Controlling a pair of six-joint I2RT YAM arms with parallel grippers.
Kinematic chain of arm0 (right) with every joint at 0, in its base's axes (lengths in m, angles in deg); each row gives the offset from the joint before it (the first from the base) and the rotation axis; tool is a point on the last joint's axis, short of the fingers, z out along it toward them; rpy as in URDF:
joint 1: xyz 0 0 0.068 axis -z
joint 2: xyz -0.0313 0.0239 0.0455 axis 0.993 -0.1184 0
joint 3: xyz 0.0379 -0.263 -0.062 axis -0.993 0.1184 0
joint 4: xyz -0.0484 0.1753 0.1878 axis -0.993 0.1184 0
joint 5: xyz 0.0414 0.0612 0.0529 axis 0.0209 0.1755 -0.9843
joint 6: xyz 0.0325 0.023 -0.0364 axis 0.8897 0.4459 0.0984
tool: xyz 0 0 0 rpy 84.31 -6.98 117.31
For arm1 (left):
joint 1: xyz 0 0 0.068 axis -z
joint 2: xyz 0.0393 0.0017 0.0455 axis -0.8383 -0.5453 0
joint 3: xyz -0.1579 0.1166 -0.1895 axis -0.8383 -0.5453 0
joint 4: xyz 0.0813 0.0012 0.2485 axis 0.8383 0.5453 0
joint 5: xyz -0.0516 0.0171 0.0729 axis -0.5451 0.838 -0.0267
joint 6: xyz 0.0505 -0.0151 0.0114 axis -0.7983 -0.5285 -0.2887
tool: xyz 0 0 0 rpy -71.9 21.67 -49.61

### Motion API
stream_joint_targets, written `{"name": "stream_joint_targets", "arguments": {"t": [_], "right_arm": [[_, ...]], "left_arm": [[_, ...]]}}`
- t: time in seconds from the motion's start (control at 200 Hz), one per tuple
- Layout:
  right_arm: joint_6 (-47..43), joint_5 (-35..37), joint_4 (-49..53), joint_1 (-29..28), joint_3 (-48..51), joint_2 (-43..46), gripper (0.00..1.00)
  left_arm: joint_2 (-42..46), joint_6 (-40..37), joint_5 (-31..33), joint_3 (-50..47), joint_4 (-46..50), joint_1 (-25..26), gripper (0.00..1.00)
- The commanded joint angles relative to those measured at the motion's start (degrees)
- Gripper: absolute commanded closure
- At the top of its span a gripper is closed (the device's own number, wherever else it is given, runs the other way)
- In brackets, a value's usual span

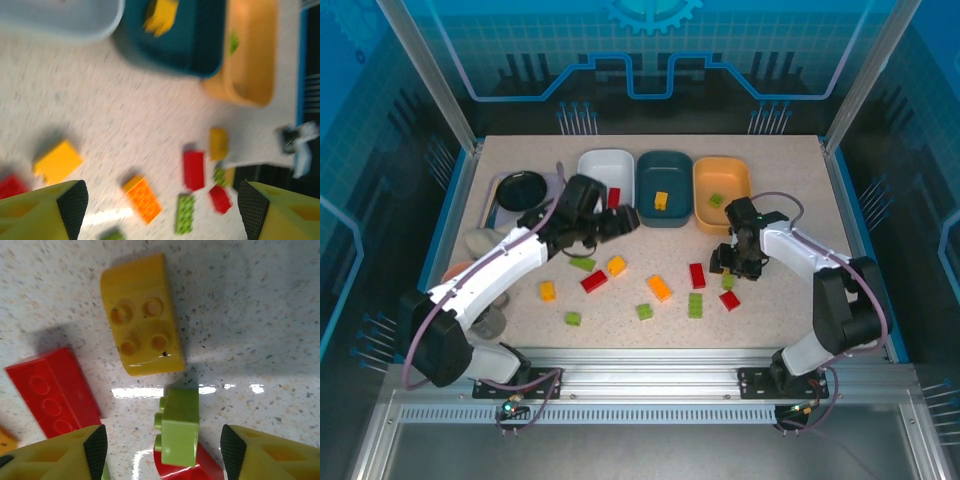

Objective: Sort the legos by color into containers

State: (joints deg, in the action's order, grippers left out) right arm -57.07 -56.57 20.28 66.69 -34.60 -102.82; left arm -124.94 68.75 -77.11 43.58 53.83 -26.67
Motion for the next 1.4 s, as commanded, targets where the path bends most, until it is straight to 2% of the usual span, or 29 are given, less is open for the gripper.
{"name": "stream_joint_targets", "arguments": {"t": [0.0, 0.175, 0.33, 0.41, 0.5, 0.66, 0.74, 0.86, 1.015, 1.155, 1.325, 1.395], "right_arm": [[-1.25, -0.27, 0.54, -0.02, -0.28, -1.63, 0.39], [0.45, 0.4, 0.54, -0.1, 0.75, -3.71, 0.55], [1.82, 0.65, -0.03, -0.17, 1.85, -4.62, 0.63], [2.52, 1.18, -0.56, -0.17, 2.45, -4.46, 0.73], [3.05, 2.82, -0.18, -0.75, 2.08, -2.11, 0.82], [2.0, 9.07, 4.7, -2.24, -5.13, 5.37, 0.89], [0.07, 9.6, 5.64, -0.58, -10.75, 5.44, 0.89], [-3.81, 10.55, 5.98, 2.05, -21.05, -0.9, 0.9], [-5.53, 10.24, 6.35, 5.76, -34.02, -15.34, 0.89], [-5.46, 9.27, 10.66, 7.52, -46.26, -28.93, 0.88], [-4.86, 8.68, 13.05, 7.96, -53.37, -37.84, 0.79], [-4.48, 7.78, 13.96, 7.95, -55.02, -39.61, 0.7]], "left_arm": [[3.57, 3.48, -0.84, -4.75, -2.65, 2.24, 0.18], [6.99, 3.97, -0.24, -7.42, -1.68, 2.69, 0.18], [6.85, 3.83, 0.18, -7.36, -1.46, 3.76, 0.18], [6.06, 4.34, 0.82, -7.25, -1.38, 4.38, 0.19], [5.37, 5.06, 1.65, -6.96, -2.3, 5.19, 0.19], [3.74, 4.68, 2.22, -1.86, -2.12, 6.1, 0.19], [2.04, 3.2, 2.91, 2.71, -0.8, 5.96, 0.19], [-2.03, 1.85, 2.28, 9.88, 0.87, 4.91, 0.19], [-7.29, 2.15, 1.54, 16.46, 2.7, 3.02, 0.19], [-12.28, 3.62, 2.44, 21.91, 8.81, 2.26, 0.2], [-15.22, 3.77, 3.89, 22.54, 14.51, 1.74, 0.21], [-15.27, 4.68, 5.84, 21.58, 18.47, 1.03, 0.21]]}}
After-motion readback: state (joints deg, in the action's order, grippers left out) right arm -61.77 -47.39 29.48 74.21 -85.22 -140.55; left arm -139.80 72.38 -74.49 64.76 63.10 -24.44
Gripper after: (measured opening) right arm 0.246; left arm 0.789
